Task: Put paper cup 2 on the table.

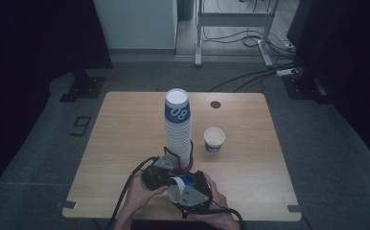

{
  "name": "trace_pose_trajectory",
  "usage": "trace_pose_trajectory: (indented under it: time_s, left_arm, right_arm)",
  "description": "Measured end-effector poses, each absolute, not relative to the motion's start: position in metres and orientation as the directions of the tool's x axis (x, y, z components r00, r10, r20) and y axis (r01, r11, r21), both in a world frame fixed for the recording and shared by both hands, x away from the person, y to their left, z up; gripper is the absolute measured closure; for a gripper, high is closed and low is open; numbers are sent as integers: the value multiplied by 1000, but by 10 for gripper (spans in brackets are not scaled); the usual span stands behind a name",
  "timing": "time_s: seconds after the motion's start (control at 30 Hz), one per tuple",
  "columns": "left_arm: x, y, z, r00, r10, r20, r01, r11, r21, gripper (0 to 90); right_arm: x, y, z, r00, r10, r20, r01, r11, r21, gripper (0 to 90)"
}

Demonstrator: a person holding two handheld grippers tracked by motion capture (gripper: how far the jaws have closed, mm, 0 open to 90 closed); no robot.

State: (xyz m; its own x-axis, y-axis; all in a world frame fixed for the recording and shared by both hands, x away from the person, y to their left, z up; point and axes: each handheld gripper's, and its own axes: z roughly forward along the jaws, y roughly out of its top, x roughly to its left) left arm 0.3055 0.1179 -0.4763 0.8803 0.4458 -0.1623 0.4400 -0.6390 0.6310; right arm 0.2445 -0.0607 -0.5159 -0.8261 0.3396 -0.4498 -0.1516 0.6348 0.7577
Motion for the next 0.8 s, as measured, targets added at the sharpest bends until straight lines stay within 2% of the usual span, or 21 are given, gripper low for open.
trace_pose_trajectory:
  time_s: [0.3,0.63,0.8]
  left_arm:
    - [306,115,-482,867,462,-185,464,-615,638,846]
    - [306,117,-480,862,466,-202,473,-593,651,817]
    - [308,121,-484,850,462,-252,497,-545,675,820]
  right_arm:
    - [242,-59,-515,-844,334,-421,-156,597,787,84]
    - [241,-60,-511,-838,356,-415,-163,562,811,105]
    - [242,-62,-513,-844,363,-394,-146,553,820,116]
